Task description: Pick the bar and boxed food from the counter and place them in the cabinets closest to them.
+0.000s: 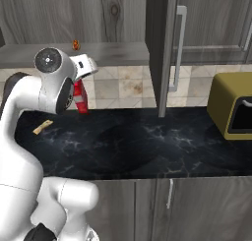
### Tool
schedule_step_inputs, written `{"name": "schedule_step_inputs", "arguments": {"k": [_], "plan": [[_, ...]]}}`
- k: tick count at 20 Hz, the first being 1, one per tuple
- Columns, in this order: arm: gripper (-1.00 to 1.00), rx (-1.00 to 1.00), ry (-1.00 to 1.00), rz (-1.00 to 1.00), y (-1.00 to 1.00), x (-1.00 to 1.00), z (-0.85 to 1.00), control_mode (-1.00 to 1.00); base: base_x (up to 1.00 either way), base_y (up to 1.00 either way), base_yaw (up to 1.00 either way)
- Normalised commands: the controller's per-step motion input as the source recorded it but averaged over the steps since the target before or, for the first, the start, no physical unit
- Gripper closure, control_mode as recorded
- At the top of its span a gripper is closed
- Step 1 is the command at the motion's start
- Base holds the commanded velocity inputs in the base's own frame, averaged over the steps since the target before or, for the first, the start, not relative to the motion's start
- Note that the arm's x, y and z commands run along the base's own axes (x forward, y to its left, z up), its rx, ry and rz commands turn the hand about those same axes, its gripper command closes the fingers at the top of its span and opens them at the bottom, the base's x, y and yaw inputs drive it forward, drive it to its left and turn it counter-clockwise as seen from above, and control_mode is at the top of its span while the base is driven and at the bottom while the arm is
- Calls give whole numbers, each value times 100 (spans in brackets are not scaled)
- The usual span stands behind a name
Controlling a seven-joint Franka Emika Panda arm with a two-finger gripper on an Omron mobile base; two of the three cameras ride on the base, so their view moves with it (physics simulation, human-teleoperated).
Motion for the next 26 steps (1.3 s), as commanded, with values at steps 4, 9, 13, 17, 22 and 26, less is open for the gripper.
{"name": "schedule_step_inputs", "arguments": {"k": [4,9,13,17,22,26], "plan": [[100,0,-11,0,0,-11,72,-100,0,0,0],[100,0,-6,0,0,-9,82,-100,0,0,0],[100,0,-8,0,1,-2,74,-100,0,0,0],[100,0,-9,0,1,-4,63,-100,0,0,0],[100,0,-8,0,1,-6,12,-100,0,0,0],[100,0,-1,0,3,4,0,-100,0,0,0]]}}
